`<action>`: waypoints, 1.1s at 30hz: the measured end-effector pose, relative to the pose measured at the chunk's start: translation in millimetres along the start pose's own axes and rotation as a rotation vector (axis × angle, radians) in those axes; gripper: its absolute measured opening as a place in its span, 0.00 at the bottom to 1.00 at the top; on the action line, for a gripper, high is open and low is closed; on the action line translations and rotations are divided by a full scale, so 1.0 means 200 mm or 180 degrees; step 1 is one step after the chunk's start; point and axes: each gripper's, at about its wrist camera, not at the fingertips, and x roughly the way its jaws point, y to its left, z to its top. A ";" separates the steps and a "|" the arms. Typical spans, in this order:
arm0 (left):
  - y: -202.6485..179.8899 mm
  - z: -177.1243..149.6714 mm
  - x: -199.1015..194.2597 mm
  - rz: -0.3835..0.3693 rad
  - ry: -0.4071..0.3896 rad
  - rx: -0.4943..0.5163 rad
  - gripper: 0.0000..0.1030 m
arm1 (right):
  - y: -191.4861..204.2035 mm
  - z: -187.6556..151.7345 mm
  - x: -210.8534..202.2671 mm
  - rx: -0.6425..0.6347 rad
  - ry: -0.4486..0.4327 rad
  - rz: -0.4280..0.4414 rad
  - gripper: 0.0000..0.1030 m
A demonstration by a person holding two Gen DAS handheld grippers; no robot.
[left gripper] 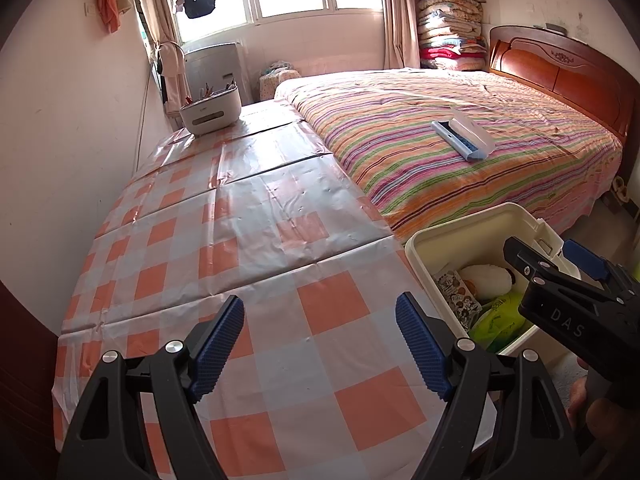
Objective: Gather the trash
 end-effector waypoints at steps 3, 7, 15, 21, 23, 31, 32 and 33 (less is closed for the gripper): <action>0.00 0.00 0.00 0.0000 0.0000 -0.0011 0.74 | 0.00 0.00 0.00 -0.0002 0.0001 0.0000 0.86; 0.00 -0.01 0.01 -0.0008 -0.0002 -0.0017 0.74 | 0.00 0.00 0.01 0.0001 0.0007 0.0004 0.86; 0.00 0.00 0.01 -0.0023 -0.0008 -0.0021 0.74 | 0.00 -0.01 0.02 0.0006 0.0029 0.0011 0.86; 0.00 0.00 0.01 -0.0040 -0.0010 -0.0014 0.74 | 0.00 -0.01 0.03 0.0004 0.0035 0.0013 0.86; 0.00 0.00 0.01 -0.0052 -0.0010 -0.0003 0.74 | 0.00 -0.01 0.03 0.0003 0.0035 0.0013 0.86; -0.03 -0.01 0.02 -0.0155 -0.0026 0.0053 0.74 | 0.00 -0.01 0.03 0.0004 0.0035 0.0011 0.86; -0.03 -0.01 0.02 -0.0179 -0.0037 0.0052 0.74 | 0.00 -0.01 0.03 0.0006 0.0035 0.0011 0.86; -0.03 -0.01 0.02 -0.0198 -0.0043 0.0050 0.74 | 0.00 -0.01 0.03 0.0011 0.0039 0.0012 0.86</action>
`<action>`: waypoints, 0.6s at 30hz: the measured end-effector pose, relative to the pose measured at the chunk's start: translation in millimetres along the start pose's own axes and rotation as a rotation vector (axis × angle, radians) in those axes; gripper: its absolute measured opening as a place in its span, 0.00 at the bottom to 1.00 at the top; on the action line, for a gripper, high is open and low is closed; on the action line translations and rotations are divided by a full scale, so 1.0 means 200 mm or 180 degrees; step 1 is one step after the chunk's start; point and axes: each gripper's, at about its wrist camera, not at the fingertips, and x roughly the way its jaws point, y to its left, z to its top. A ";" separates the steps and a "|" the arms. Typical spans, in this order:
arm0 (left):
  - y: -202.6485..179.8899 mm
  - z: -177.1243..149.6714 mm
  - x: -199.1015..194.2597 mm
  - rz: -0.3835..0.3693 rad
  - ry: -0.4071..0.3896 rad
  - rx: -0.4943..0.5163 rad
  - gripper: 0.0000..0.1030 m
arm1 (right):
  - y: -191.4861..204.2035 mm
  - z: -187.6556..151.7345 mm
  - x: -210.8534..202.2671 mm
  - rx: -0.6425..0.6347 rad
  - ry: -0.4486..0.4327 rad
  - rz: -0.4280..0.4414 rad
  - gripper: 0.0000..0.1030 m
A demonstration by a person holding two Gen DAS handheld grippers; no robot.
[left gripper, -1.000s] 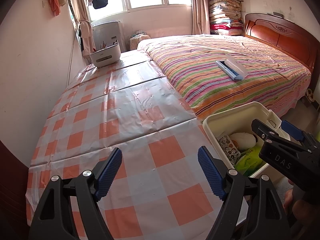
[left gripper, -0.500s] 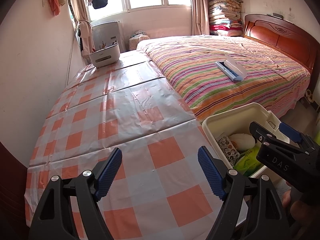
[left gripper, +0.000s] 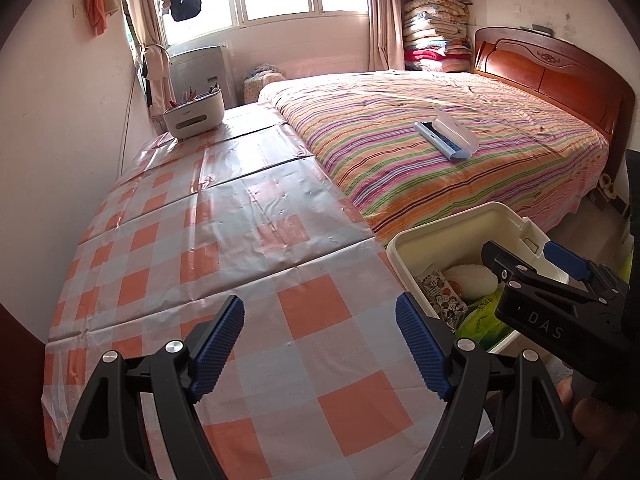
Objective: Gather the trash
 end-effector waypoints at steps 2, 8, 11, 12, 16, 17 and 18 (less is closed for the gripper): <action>0.00 0.00 0.00 -0.0029 -0.0016 -0.0008 0.74 | 0.00 0.00 0.00 0.0006 0.0004 0.0000 0.86; -0.01 0.00 -0.01 0.0043 -0.0050 0.0020 0.74 | 0.00 -0.02 0.01 0.0012 0.0012 -0.0005 0.86; -0.01 0.00 0.00 0.0056 -0.0039 0.0025 0.74 | -0.01 -0.02 0.02 0.0014 0.0014 -0.0003 0.86; -0.01 0.00 0.00 0.0059 -0.0039 0.0018 0.74 | -0.01 -0.01 0.02 0.0013 0.0013 -0.0005 0.86; 0.00 0.00 0.00 0.0051 -0.0063 -0.0013 0.74 | -0.01 -0.02 0.01 0.0013 0.0013 -0.0008 0.86; 0.00 0.00 0.00 0.0056 -0.0065 -0.0027 0.74 | -0.01 -0.01 0.01 0.0014 0.0012 -0.0009 0.86; 0.01 0.00 0.00 0.0062 -0.0066 -0.0041 0.74 | -0.01 -0.01 0.02 0.0014 0.0011 -0.0011 0.86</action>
